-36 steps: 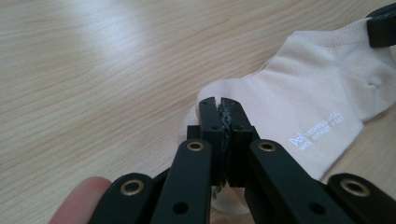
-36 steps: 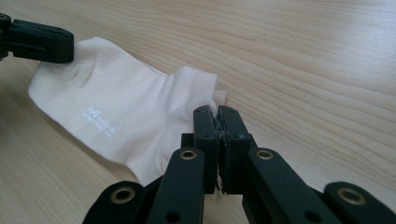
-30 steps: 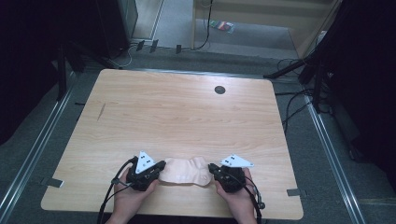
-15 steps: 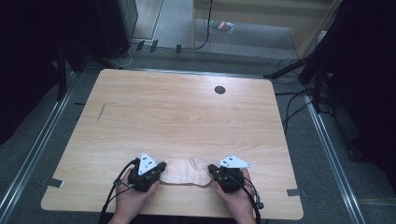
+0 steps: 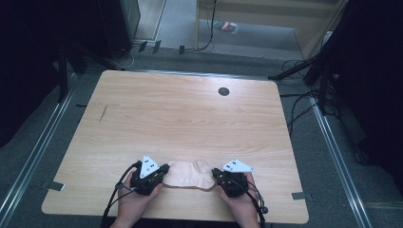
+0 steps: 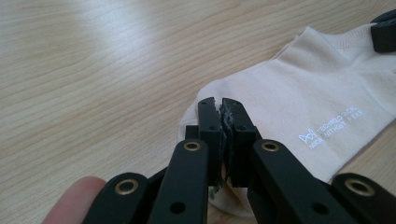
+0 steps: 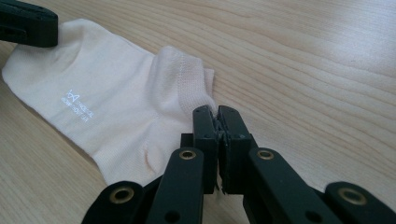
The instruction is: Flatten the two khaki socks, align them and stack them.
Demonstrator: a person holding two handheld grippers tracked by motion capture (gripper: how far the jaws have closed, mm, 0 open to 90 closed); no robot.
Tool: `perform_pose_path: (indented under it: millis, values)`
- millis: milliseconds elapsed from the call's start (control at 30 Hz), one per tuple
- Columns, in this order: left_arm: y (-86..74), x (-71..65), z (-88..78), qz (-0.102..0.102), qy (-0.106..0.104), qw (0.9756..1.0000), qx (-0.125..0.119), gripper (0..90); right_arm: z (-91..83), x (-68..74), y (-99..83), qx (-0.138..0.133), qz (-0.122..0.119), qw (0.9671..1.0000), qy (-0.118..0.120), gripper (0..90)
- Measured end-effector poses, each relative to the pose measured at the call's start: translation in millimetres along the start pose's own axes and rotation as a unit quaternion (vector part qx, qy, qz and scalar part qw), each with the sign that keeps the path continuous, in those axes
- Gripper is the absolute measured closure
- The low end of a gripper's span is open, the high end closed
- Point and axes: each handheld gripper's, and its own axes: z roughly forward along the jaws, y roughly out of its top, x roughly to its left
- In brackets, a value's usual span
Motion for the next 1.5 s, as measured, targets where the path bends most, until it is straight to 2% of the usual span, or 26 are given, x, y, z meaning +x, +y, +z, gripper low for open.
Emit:
perform_pose_path:
  millis: [233,333,400,467,533,567,633,700,800,867,900,1000,1100,1233,1300,1500]
  values:
    - [0.0,0.4,1.2,0.003,0.004,1.0000,-0.001,88.4,-3.2,2.1,-0.7,-0.004,-0.002,1.0000,-0.002,87.5]
    - [-0.7,1.3,3.1,-0.001,-0.003,1.0000,0.004,86.7,-1.5,2.1,-1.8,-0.001,-0.002,1.0000,-0.001,87.3]
    - [-1.3,2.0,3.3,-0.008,-0.013,0.9999,0.000,81.2,-1.0,2.4,-2.3,0.000,-0.001,1.0000,-0.001,86.4]
    - [-1.7,2.1,3.2,-0.012,-0.022,0.9997,-0.005,75.7,-0.8,1.7,-2.2,-0.005,0.002,1.0000,0.007,78.5]
    - [-1.7,3.0,2.9,-0.017,-0.030,0.9993,-0.010,67.0,-1.6,1.3,-1.9,-0.016,0.011,0.9998,0.011,65.3]
    - [-1.6,3.4,2.5,-0.023,-0.035,0.9990,-0.015,59.7,-2.2,0.8,-1.6,-0.022,0.010,0.9996,0.016,58.0]
    - [-0.8,3.9,1.5,-0.032,-0.026,0.9990,-0.019,43.6,-4.0,0.9,-0.7,-0.034,0.013,0.9992,0.016,45.2]
    - [0.0,7.0,-0.3,-0.047,-0.028,0.9982,-0.023,26.8,-6.0,0.0,-0.1,-0.046,0.017,0.9987,0.017,29.5]
    - [0.4,16.8,-6.2,-0.068,-0.039,0.9963,-0.035,14.6,-9.1,-2.2,-0.2,-0.059,0.012,0.9982,-0.003,12.9]
    - [0.5,23.1,-11.7,-0.067,-0.038,0.9961,-0.045,13.7,-11.9,-5.8,-1.3,-0.067,0.022,0.9975,-0.002,11.7]
    - [0.2,26.5,-14.8,-0.065,-0.028,0.9963,-0.050,11.5,-13.2,-8.8,-2.1,-0.071,0.029,0.9970,0.004,10.0]
    - [-2.8,43.6,-25.5,-0.071,-0.022,0.9951,-0.065,9.3,-17.3,-20.1,-5.8,-0.077,0.044,0.9960,0.010,7.7]
    - [-8.3,57.7,-34.3,-0.076,-0.010,0.9943,-0.075,8.3,-23.9,-34.6,-13.3,-0.087,0.046,0.9951,-0.008,7.7]
    - [-18.2,74.7,-44.6,-0.072,0.015,0.9946,-0.073,8.3,-33.7,-50.7,-22.8,-0.097,0.054,0.9936,-0.025,7.5]
    - [-22.7,82.9,-48.9,-0.077,0.025,0.9943,-0.069,8.3,-37.9,-58.7,-26.1,-0.101,0.060,0.9926,-0.034,7.5]
    - [-34.9,101.8,-62.4,-0.091,0.057,0.9918,-0.069,8.3,-50.3,-79.8,-34.8,-0.100,0.075,0.9898,-0.068,7.5]
